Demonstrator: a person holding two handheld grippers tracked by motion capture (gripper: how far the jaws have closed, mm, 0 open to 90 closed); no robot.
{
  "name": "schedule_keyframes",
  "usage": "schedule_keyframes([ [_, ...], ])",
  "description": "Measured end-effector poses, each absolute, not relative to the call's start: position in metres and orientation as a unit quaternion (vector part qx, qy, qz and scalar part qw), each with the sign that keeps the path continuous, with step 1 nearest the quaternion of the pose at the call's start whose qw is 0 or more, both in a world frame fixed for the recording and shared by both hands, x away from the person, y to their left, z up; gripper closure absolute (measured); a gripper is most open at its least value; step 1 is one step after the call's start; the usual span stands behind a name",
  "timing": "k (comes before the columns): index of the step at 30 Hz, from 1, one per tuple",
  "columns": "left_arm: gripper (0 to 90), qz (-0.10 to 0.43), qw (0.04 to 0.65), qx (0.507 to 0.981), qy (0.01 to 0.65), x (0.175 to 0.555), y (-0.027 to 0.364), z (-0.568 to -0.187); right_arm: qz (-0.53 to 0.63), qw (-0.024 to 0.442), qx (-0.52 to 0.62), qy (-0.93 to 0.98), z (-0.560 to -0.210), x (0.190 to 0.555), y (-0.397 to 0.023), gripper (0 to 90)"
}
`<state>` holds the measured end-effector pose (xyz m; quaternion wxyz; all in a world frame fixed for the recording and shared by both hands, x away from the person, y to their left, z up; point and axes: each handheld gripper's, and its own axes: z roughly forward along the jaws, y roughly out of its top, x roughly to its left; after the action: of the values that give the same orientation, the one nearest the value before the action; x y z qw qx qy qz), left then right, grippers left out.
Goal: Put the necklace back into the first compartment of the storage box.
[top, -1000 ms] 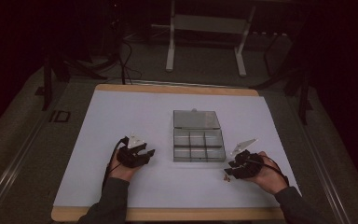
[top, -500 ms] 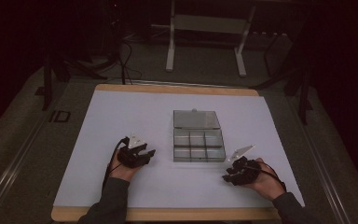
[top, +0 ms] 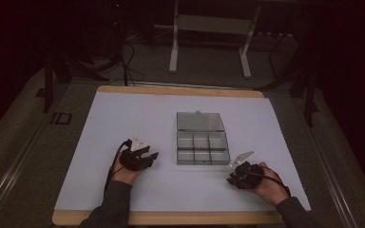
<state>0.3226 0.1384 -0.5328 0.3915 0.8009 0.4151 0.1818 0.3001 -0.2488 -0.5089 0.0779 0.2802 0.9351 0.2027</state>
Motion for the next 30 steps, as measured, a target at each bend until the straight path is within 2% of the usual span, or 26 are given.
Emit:
schedule_keyframes([
  [5,54.2,0.182,0.391,0.801,0.415,0.322,0.138,-0.533,0.198,0.077,0.287,0.934,-0.509,0.302,-0.249,85.4],
  [13,54.2,0.183,0.389,0.802,0.415,0.323,0.138,-0.533,0.228,0.058,0.308,0.922,-0.508,0.307,-0.258,90.0],
  [30,54.1,0.183,0.387,0.804,0.413,0.323,0.137,-0.533,0.259,0.060,0.316,0.911,-0.493,0.309,-0.263,90.0],
])
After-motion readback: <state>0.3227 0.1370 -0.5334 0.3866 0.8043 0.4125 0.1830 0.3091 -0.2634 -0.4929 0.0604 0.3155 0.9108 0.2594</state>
